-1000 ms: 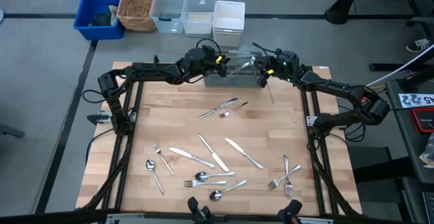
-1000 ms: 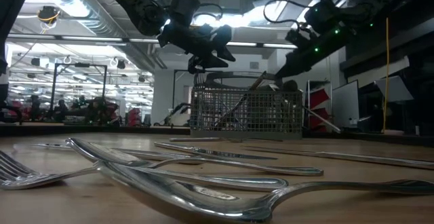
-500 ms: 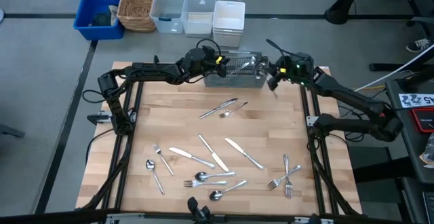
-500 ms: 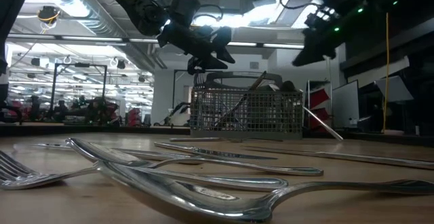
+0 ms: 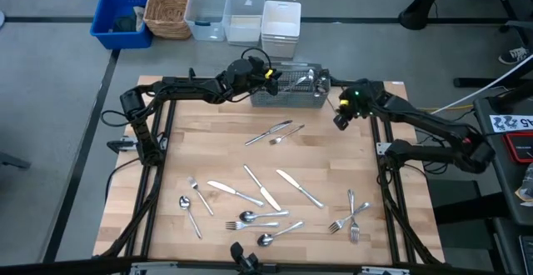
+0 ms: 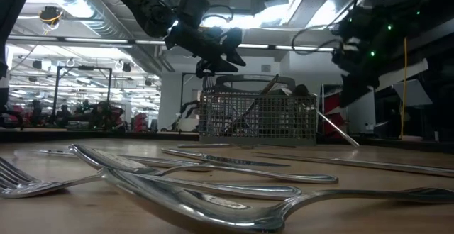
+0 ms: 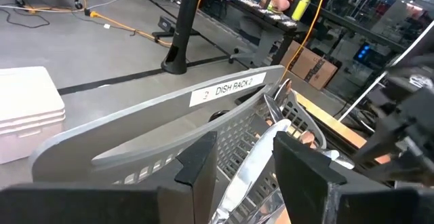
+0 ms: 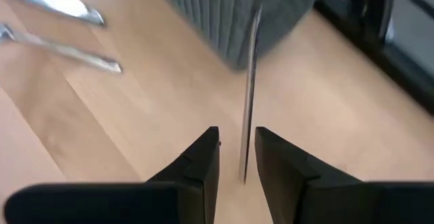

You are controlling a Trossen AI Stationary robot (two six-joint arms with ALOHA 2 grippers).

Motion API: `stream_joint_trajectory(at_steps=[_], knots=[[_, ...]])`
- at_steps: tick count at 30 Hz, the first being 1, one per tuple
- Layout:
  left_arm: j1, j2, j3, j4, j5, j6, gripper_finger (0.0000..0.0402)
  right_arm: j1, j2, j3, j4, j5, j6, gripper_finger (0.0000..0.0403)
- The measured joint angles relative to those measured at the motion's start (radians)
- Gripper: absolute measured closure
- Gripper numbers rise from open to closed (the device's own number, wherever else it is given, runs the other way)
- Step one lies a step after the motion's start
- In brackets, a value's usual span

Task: Sort silverware
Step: Adjust the silver spoon in the dishwasher utensil holder

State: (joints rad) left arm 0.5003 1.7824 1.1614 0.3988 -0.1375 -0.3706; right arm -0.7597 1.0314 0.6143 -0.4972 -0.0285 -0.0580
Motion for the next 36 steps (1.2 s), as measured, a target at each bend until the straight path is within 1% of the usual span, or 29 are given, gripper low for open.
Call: stream_joint_trajectory(at_steps=[4, 7, 10, 12, 21, 28, 30, 32, 36], knots=[[0.0, 0.0, 0.0, 0.0, 0.0, 0.0, 0.027, 0.0, 0.024, -0.039, 0.016, 0.002, -0.014, 0.0306], [0.0, 0.0, 0.0, 0.0, 0.0, 0.0, 0.027, 0.0, 0.047, -0.071, 0.068, 0.004, -0.028, 0.0306], [0.0, 0.0, 0.0, 0.0, 0.0, 0.0, 0.027, 0.0, 0.071, -0.093, 0.112, 0.032, -0.029, 0.0306], [0.0, 0.0, 0.0, 0.0, 0.0, 0.0, 0.027, 0.0, 0.089, -0.1, 0.125, 0.052, -0.03, 0.0306], [0.0, 0.0, 0.0, 0.0, 0.0, 0.0, 0.027, 0.0, 0.172, -0.128, 0.186, 0.07, -0.055, 0.0306], [0.0, 0.0, 0.0, 0.0, 0.0, 0.0, 0.027, 0.0, 0.254, -0.132, 0.255, 0.063, -0.056, 0.0307], [0.0, 0.0, 0.0, 0.0, 0.005, 0.0, 0.027, 0.0, 0.276, -0.132, 0.268, 0.063, -0.056, 0.0315], [0.0, 0.0, 0.0, 0.0, 0.015, 0.0, 0.027, 0.0, 0.29, -0.132, 0.268, 0.063, -0.056, 0.0332], [-0.001, 0.0, 0.0, 0.0, 0.026, 0.0, 0.027, 0.0, 0.299, -0.132, 0.269, 0.069, -0.05, 0.0384]])
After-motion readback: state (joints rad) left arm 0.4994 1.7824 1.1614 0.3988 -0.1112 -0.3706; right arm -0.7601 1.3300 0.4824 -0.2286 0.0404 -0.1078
